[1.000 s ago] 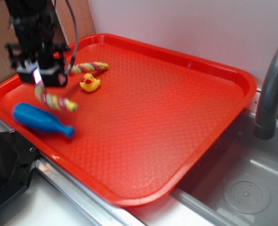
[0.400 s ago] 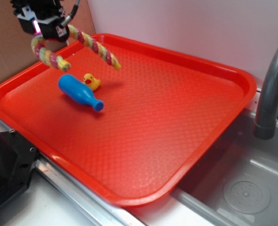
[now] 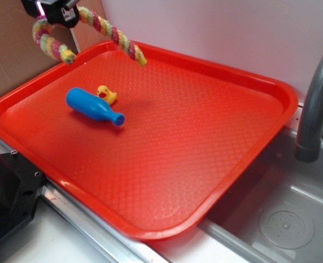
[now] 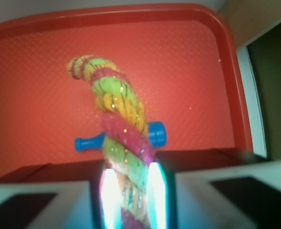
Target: Grab the multicolored rope.
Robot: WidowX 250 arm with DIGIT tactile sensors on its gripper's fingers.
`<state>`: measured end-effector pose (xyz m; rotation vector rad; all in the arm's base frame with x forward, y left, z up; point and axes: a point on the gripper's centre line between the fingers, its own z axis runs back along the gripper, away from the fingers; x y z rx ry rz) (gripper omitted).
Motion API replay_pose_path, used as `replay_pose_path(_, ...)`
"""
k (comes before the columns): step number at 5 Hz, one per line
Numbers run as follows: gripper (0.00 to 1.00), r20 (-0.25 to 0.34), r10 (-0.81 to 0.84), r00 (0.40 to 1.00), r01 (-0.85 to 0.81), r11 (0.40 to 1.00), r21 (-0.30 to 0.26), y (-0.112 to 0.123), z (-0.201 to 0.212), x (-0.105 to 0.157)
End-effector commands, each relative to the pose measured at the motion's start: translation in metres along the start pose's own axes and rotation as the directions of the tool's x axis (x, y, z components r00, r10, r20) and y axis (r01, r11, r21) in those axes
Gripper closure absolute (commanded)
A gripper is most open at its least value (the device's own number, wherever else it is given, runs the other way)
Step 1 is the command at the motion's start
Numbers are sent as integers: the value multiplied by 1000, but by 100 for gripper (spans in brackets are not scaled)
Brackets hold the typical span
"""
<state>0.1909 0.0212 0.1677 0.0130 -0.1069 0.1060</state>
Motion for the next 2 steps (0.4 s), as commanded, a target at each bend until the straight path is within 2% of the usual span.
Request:
replay_pose_path(1, 100, 19, 25, 1000, -24, 999, -32, 6, 15, -4)
replay_pose_path(2, 100, 7, 34, 999, -33, 999, -41, 7, 14, -4)
